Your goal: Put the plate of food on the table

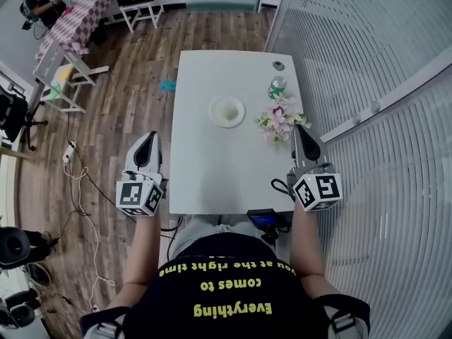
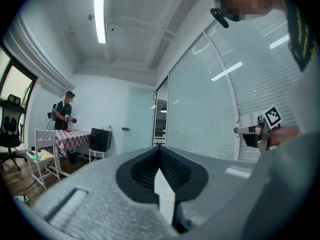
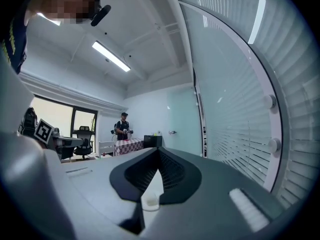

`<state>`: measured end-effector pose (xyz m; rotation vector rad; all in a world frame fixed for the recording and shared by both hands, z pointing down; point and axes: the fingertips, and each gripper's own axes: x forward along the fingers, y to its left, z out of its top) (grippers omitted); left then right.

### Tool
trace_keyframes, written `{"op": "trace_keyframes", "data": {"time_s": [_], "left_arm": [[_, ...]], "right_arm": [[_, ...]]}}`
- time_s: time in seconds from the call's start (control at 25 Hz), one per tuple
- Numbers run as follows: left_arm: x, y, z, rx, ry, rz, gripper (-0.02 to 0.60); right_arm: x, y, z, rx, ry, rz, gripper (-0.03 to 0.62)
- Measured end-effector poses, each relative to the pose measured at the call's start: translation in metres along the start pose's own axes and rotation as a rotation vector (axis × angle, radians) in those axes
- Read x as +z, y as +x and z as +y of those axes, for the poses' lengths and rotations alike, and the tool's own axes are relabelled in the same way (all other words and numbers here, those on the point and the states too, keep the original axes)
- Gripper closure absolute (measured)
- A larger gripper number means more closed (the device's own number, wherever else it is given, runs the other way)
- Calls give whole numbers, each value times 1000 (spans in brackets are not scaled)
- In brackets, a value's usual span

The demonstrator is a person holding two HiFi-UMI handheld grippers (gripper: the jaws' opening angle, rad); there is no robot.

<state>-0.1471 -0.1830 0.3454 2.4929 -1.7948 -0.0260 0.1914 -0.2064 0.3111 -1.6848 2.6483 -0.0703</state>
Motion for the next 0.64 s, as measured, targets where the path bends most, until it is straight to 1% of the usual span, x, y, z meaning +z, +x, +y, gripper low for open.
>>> {"op": "trace_keyframes", "data": {"time_s": [0.36,0.64], "left_arm": [[-1,4,1,-7,-1,2,581],[2,4,6,-5,-8,13,581]], "right_arm": [[-4,2,0,3,-13,16,588],[4,7,4,11,10,25,588]]}}
